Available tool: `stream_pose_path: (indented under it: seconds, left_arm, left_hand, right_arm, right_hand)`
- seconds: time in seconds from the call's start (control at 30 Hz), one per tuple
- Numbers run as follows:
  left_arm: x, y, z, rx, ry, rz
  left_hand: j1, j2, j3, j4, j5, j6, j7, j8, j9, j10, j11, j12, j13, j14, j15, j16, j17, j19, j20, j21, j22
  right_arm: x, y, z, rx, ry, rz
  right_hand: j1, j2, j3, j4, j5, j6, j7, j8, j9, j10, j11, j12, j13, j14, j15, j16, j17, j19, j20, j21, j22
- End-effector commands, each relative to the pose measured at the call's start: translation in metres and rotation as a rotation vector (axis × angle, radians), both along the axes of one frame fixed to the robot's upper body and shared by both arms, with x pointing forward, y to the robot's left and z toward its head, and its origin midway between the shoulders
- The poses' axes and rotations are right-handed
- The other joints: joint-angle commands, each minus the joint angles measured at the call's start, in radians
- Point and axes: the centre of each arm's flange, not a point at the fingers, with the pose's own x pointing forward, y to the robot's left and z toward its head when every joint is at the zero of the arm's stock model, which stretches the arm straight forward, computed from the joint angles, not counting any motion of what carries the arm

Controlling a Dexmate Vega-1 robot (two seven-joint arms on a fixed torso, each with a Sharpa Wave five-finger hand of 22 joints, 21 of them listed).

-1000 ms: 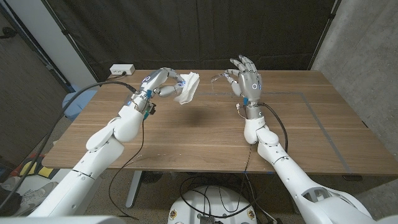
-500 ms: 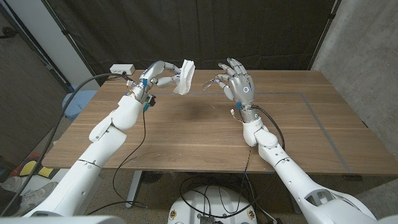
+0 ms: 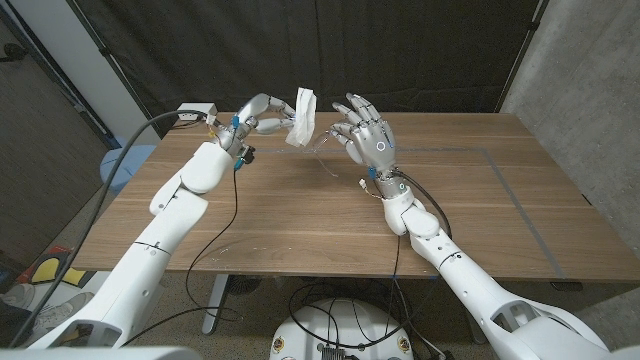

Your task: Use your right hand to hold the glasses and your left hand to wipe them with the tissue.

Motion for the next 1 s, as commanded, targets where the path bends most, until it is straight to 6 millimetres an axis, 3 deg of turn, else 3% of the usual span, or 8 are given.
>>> stream_pose_path:
  seconds: [0.03, 0.23, 0.37, 0.6, 0.8, 0.83, 0.9, 1.0]
  left_arm:
    - [0.012, -0.006, 0.005, -0.025, 0.091, -0.057]
    - [0.017, -0.002, 0.005, -0.059, 0.145, -0.091]
    - [0.021, 0.002, 0.004, -0.082, 0.197, -0.128]
    - [0.024, 0.004, 0.001, -0.076, 0.262, -0.144]
    - [0.028, 0.002, -0.001, -0.063, 0.318, -0.156]
    - [0.028, 0.002, -0.001, -0.063, 0.323, -0.156]
    - [0.029, 0.001, -0.002, -0.063, 0.337, -0.159]
    - [0.031, 0.001, -0.002, -0.063, 0.362, -0.169]
  left_hand:
    - [0.006, 0.002, -0.003, -0.001, 0.008, 0.08, 0.076, 0.004, 0.008, 0.027, 0.009, 0.004, 0.047, 0.011, -0.103, 0.0, 0.003, 0.002, 0.005, 0.012, 0.003]
    - [-0.003, 0.002, -0.008, 0.009, 0.01, 0.076, 0.077, 0.001, 0.013, 0.043, 0.023, 0.004, 0.048, 0.023, -0.091, -0.001, -0.004, 0.0, 0.007, 0.018, 0.003]
    - [-0.032, 0.01, -0.018, 0.031, 0.01, 0.049, 0.059, -0.012, 0.017, 0.041, 0.019, -0.002, 0.052, 0.029, -0.08, -0.004, -0.011, -0.001, 0.007, 0.025, 0.003]
    - [-0.039, 0.012, -0.023, 0.039, 0.015, 0.062, 0.074, -0.009, 0.023, 0.081, 0.05, 0.0, 0.051, 0.064, -0.05, 0.002, -0.022, -0.005, 0.014, 0.035, 0.003]
    - [-0.03, 0.005, -0.031, 0.034, 0.021, 0.126, 0.132, 0.008, 0.026, 0.153, 0.1, -0.005, 0.029, 0.089, -0.023, 0.007, -0.032, -0.013, 0.021, 0.047, 0.001]
    - [-0.024, 0.002, -0.038, 0.03, 0.024, 0.178, 0.156, 0.026, 0.029, 0.186, 0.108, 0.004, 0.035, 0.108, -0.007, 0.021, -0.026, -0.016, 0.03, 0.052, 0.0]
    - [-0.017, -0.005, -0.043, 0.025, 0.029, 0.205, 0.177, 0.032, 0.027, 0.215, 0.136, 0.006, 0.032, 0.123, 0.006, 0.027, -0.027, -0.015, 0.034, 0.058, -0.002]
    - [-0.013, -0.007, -0.048, 0.024, 0.034, 0.231, 0.199, 0.039, 0.026, 0.238, 0.146, 0.008, 0.029, 0.139, 0.019, 0.033, -0.027, -0.016, 0.037, 0.063, -0.003]
  right_arm:
    - [-0.002, 0.022, 0.004, -0.014, -0.03, -0.02]
    - [0.008, 0.029, 0.008, -0.007, -0.029, -0.057]
    - [0.016, 0.035, 0.01, -0.009, -0.02, -0.076]
    - [0.023, 0.044, 0.01, -0.013, -0.005, -0.08]
    - [0.022, 0.05, 0.013, -0.014, -0.011, -0.074]
    - [0.022, 0.051, 0.014, -0.013, -0.012, -0.074]
    - [0.022, 0.052, 0.015, -0.013, -0.014, -0.073]
    - [0.021, 0.052, 0.015, -0.007, -0.013, -0.075]
  right_hand:
    - [-0.002, 0.011, -0.011, 0.005, 0.007, 0.035, -0.029, -0.001, 0.002, -0.02, 0.001, -0.005, 0.002, -0.013, -0.189, -0.004, 0.002, -0.007, -0.146, 0.011, -0.001]
    - [-0.003, 0.01, -0.017, 0.01, 0.007, 0.04, -0.03, 0.002, 0.003, -0.032, 0.001, -0.003, 0.003, -0.022, -0.188, -0.003, 0.001, -0.01, -0.144, 0.013, -0.002]
    - [-0.006, 0.009, -0.022, 0.013, 0.007, 0.05, -0.03, 0.008, 0.007, -0.035, 0.0, -0.001, 0.003, -0.024, -0.188, -0.002, 0.001, -0.012, -0.144, 0.014, -0.003]
    - [-0.004, 0.01, -0.026, 0.016, 0.008, 0.05, -0.031, 0.003, 0.0, -0.047, -0.001, -0.001, 0.003, -0.03, -0.188, -0.003, 0.001, -0.012, -0.141, 0.016, -0.004]
    - [-0.004, 0.012, -0.028, 0.019, 0.008, 0.051, -0.031, -0.001, -0.005, -0.073, -0.002, -0.006, 0.001, -0.036, -0.188, -0.003, 0.001, -0.01, -0.137, 0.019, -0.005]
    - [-0.002, 0.013, -0.028, 0.019, 0.008, 0.048, -0.033, -0.004, -0.008, -0.094, -0.002, -0.01, 0.0, -0.039, -0.188, -0.003, 0.001, -0.008, -0.135, 0.021, -0.005]
    - [0.002, 0.015, -0.027, 0.02, 0.008, 0.038, -0.034, -0.01, -0.011, -0.118, -0.002, -0.013, -0.001, -0.043, -0.188, -0.002, 0.001, -0.01, -0.135, 0.022, -0.006]
    - [0.006, 0.019, -0.024, 0.021, 0.008, 0.028, -0.034, -0.013, -0.013, -0.144, -0.003, -0.016, -0.002, -0.047, -0.187, -0.002, 0.002, -0.01, -0.132, 0.024, -0.007]
